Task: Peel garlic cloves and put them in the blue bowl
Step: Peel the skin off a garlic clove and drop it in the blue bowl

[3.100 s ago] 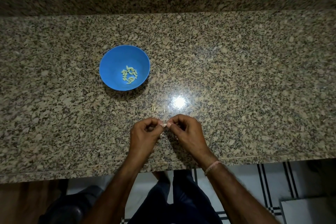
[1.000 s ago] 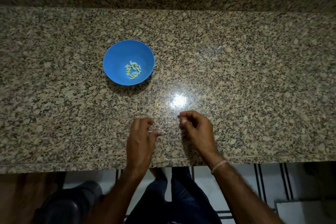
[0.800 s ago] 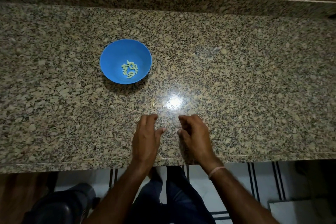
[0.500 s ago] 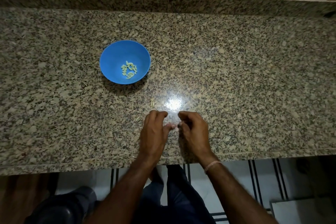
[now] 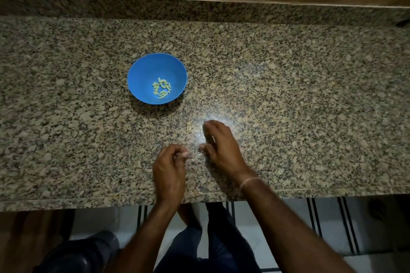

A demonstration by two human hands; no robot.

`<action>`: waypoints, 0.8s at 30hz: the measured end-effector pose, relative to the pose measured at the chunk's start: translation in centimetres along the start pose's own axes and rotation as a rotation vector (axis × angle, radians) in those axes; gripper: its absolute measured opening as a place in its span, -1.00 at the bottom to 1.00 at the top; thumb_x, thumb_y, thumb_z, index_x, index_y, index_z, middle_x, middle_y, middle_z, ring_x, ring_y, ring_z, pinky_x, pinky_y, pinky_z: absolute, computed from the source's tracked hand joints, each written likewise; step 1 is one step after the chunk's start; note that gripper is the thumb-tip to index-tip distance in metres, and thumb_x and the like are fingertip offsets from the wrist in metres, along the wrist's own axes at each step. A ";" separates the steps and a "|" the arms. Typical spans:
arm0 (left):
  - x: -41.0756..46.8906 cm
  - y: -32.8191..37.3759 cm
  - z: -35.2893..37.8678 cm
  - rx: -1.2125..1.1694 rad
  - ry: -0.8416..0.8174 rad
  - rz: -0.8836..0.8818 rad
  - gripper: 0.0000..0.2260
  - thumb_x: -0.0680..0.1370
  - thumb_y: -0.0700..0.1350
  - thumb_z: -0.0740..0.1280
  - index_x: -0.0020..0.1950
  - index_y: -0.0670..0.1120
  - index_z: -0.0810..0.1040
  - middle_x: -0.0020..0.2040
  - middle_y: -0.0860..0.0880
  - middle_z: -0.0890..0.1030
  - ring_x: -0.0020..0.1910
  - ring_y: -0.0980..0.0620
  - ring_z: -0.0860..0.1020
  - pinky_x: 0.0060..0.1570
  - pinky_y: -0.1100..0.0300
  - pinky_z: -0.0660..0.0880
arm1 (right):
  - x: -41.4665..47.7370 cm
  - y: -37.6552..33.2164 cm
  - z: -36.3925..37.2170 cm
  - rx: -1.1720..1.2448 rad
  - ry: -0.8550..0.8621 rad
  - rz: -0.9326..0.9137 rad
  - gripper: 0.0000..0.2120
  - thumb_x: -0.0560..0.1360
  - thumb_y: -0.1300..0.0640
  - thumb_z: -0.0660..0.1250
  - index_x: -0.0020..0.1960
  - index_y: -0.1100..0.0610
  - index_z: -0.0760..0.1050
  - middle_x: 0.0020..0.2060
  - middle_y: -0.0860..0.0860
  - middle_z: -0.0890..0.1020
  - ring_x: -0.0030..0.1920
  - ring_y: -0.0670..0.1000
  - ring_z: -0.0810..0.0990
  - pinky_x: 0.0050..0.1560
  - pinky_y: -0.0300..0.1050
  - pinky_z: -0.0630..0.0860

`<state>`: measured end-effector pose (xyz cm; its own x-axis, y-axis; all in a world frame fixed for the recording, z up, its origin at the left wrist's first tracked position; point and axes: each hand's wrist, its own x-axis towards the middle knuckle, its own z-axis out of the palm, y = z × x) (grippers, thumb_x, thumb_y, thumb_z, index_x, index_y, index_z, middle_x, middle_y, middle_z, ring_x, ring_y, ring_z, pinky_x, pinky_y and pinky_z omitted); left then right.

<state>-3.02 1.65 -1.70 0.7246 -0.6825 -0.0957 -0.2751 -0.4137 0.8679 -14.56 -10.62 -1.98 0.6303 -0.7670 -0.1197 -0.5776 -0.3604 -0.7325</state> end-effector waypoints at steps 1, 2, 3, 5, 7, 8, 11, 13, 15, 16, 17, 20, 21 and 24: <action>-0.2 -0.2 -0.3 -0.006 0.014 -0.019 -0.85 0.60 -0.26 0.40 -0.08 -0.01 0.61 -0.10 0.05 0.64 -0.15 0.16 0.61 -0.25 0.33 0.53 | 0.5 -0.2 0.3 -0.061 -0.036 -0.041 -0.36 0.57 0.02 0.47 0.57 0.17 0.36 0.50 0.09 0.41 0.49 0.08 0.31 0.50 -0.06 0.27; -0.4 -0.2 -0.5 -0.018 0.022 -0.036 -0.86 0.60 -0.25 0.41 -0.07 -0.02 0.61 -0.10 0.04 0.65 -0.15 0.16 0.61 -0.26 0.30 0.55 | 0.7 -0.3 0.7 -0.114 -0.046 -0.086 -0.32 0.55 -0.04 0.49 0.56 0.18 0.36 0.50 0.10 0.41 0.49 0.09 0.31 0.48 -0.08 0.26; -0.5 -0.4 -0.7 -0.028 0.030 -0.046 -0.88 0.60 -0.25 0.41 -0.07 -0.04 0.62 -0.09 0.04 0.65 -0.14 0.16 0.61 -0.26 0.28 0.57 | 0.4 -0.5 1.1 -0.154 -0.041 -0.122 -0.32 0.53 -0.06 0.49 0.54 0.18 0.38 0.48 0.10 0.43 0.47 0.10 0.34 0.47 -0.08 0.29; -0.8 -0.6 -0.7 -0.023 0.061 -0.057 -0.89 0.59 -0.25 0.42 -0.06 -0.05 0.63 -0.08 0.07 0.66 -0.12 0.17 0.62 -0.19 0.21 0.59 | -1.0 -0.6 2.2 -0.208 -0.008 -0.189 -0.43 0.54 0.00 0.49 0.47 0.15 0.46 0.43 0.06 0.47 0.40 0.09 0.40 0.37 -0.02 0.47; -1.0 -0.7 -0.6 -0.011 0.094 -0.080 -0.90 0.58 -0.24 0.43 -0.06 -0.05 0.65 -0.09 0.09 0.67 -0.10 0.15 0.63 -0.14 0.14 0.60 | -2.5 -0.4 3.1 -0.223 0.052 -0.258 -0.65 0.58 0.10 0.45 0.34 0.13 0.56 0.32 0.03 0.55 0.30 0.08 0.49 0.14 0.03 0.59; -1.1 -0.8 -0.5 -0.009 0.109 -0.093 -0.91 0.57 -0.24 0.44 -0.06 -0.05 0.65 -0.08 0.09 0.67 -0.10 0.14 0.64 -0.13 0.13 0.61 | -2.9 -0.1 3.3 -0.217 0.071 -0.282 -0.75 0.61 0.12 0.42 0.27 0.13 0.60 0.24 0.02 0.58 0.22 0.07 0.52 0.02 0.02 0.59; -1.6 -0.5 -0.1 0.016 0.144 -0.122 -0.89 0.56 -0.24 0.47 -0.07 -0.04 0.65 -0.09 0.12 0.67 -0.09 0.21 0.62 -0.12 0.31 0.56 | -2.9 0.2 3.1 -0.282 0.066 -0.321 -0.97 0.62 0.15 0.39 0.03 0.09 0.55 0.01 -0.04 0.53 -0.01 0.01 0.40 -0.23 -0.06 0.36; -1.9 -0.3 0.2 0.055 0.149 -0.130 -0.87 0.56 -0.23 0.48 -0.08 0.00 0.63 -0.10 0.15 0.65 -0.11 0.24 0.60 -0.18 0.47 0.45 | -2.4 0.3 2.5 -0.330 0.053 -0.337 -0.87 0.55 0.22 0.42 -0.03 0.07 0.48 -0.07 -0.06 0.48 -0.06 -0.04 0.28 -0.23 -0.12 0.19; -2.3 -0.3 0.6 0.070 0.148 -0.138 -0.85 0.57 -0.20 0.47 -0.09 0.04 0.61 -0.13 0.17 0.63 -0.14 0.19 0.61 -0.21 0.39 0.48 | -1.8 0.8 2.0 -0.350 0.039 -0.365 -0.83 0.54 0.25 0.43 -0.03 0.07 0.45 -0.10 -0.04 0.47 -0.06 -0.03 0.25 -0.21 -0.14 0.15; -2.4 -0.3 0.8 0.070 0.153 -0.141 -0.86 0.57 -0.19 0.47 -0.09 0.05 0.61 -0.14 0.17 0.64 -0.15 0.15 0.62 -0.22 0.30 0.52 | -1.6 1.0 1.8 -0.364 0.032 -0.382 -0.82 0.55 0.26 0.43 -0.03 0.07 0.44 -0.10 -0.04 0.46 -0.07 -0.02 0.26 -0.22 -0.13 0.15; -2.7 -0.2 1.1 0.068 0.159 -0.156 -0.86 0.57 -0.18 0.47 -0.10 0.04 0.61 -0.15 0.15 0.65 -0.17 0.12 0.62 -0.24 0.22 0.56 | -1.4 1.3 1.4 -0.372 0.026 -0.400 -0.81 0.55 0.26 0.43 -0.03 0.07 0.44 -0.11 -0.03 0.46 -0.08 0.00 0.28 -0.24 -0.11 0.15; -3.3 0.3 1.8 0.040 0.177 -0.211 -0.85 0.57 -0.20 0.47 -0.14 0.03 0.62 -0.19 0.14 0.65 -0.19 0.14 0.62 -0.25 0.30 0.52 | -1.5 1.6 0.5 -0.362 0.005 -0.428 -0.86 0.57 0.24 0.37 -0.04 0.06 0.43 -0.12 -0.03 0.46 -0.09 0.00 0.29 -0.25 -0.09 0.16; -3.5 0.4 1.9 0.018 0.185 -0.226 -0.84 0.57 -0.21 0.47 -0.14 0.03 0.63 -0.19 0.14 0.66 -0.18 0.14 0.62 -0.25 0.39 0.48 | -1.9 1.4 0.5 -0.354 0.006 -0.409 -0.86 0.58 0.24 0.35 -0.05 0.04 0.43 -0.12 -0.05 0.46 -0.09 -0.02 0.28 -0.24 -0.10 0.16; -3.7 0.8 2.3 -0.033 0.219 -0.274 -0.85 0.56 -0.21 0.48 -0.13 0.03 0.64 -0.16 0.16 0.67 -0.15 0.17 0.63 -0.26 0.51 0.44 | -2.7 0.9 0.0 0.001 0.046 -0.135 -0.75 0.55 0.38 0.26 -0.15 0.05 0.42 -0.19 -0.05 0.52 -0.12 0.02 0.44 -0.23 -0.10 0.38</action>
<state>-7.38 2.48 -1.78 0.8878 -0.4024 -0.2235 -0.0340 -0.5414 0.8401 -16.78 -8.92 -2.32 0.6778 -0.7352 0.0115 -0.4884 -0.4618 -0.7404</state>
